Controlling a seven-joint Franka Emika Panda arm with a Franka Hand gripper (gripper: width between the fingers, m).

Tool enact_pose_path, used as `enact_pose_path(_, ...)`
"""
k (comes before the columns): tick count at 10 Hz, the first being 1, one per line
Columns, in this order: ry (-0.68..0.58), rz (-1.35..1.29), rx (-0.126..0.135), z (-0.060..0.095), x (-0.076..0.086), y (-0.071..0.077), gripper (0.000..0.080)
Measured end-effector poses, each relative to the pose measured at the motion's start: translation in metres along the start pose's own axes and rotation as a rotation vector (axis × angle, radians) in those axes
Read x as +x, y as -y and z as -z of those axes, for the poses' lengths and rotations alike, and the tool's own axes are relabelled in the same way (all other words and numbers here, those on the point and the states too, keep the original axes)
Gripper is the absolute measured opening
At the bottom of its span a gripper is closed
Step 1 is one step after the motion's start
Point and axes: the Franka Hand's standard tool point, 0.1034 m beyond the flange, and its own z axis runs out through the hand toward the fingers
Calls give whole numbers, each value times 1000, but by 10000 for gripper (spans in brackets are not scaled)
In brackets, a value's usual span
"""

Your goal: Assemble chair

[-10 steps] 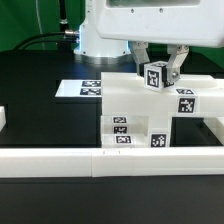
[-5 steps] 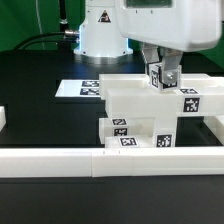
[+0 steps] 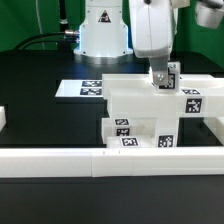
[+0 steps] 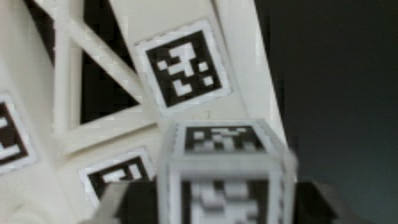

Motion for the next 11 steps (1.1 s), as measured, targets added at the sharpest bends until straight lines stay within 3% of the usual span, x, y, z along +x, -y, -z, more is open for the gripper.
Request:
enact_pose_path(1, 0, 50, 0, 0, 0, 0, 498)
enact_pose_path(2, 1, 63, -4, 1, -3, 0, 498)
enact_pose_path(3, 3, 100, -1, 1, -8, 0, 620)
enact_pose_path(7, 1, 438, -1, 0, -6, 0, 649)
enact_pose_path(11, -21, 910, -81, 0, -8, 0, 649)
